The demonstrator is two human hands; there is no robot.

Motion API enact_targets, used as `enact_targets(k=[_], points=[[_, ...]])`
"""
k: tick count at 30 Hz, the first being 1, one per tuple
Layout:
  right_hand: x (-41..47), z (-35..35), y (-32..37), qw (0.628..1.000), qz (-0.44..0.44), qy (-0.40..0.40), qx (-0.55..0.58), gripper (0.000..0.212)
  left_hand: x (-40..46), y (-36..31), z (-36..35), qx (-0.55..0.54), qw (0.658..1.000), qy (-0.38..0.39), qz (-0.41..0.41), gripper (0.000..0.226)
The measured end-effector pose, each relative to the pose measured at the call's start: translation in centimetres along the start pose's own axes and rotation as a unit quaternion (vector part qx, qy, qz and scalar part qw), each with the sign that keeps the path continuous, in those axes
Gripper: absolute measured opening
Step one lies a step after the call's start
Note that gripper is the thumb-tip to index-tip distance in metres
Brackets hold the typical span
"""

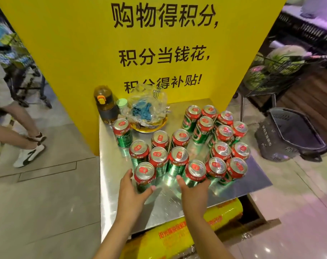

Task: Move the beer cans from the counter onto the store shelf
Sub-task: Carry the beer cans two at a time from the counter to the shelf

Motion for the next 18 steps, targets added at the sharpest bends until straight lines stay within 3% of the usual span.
enact_targets(k=[6, 18], points=[[0.5, -0.1, 0.3, 0.999, -0.034, -0.026, -0.03, 0.069, 1.0, 0.2, -0.6, -0.027, 0.999, -0.015, -0.025, 0.074], [-1.1, 1.9, -0.4, 0.997, 0.058, 0.036, -0.029, 0.053, 0.2, 0.1, 0.1, -0.04, 0.998, -0.035, -0.031, 0.067]])
Point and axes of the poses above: each hand's wrist, its own x-axis towards the middle knuckle, its own z-axis out of the back of the hand, y = z × x, the point moved 8 cm from there along x, towards the middle knuckle
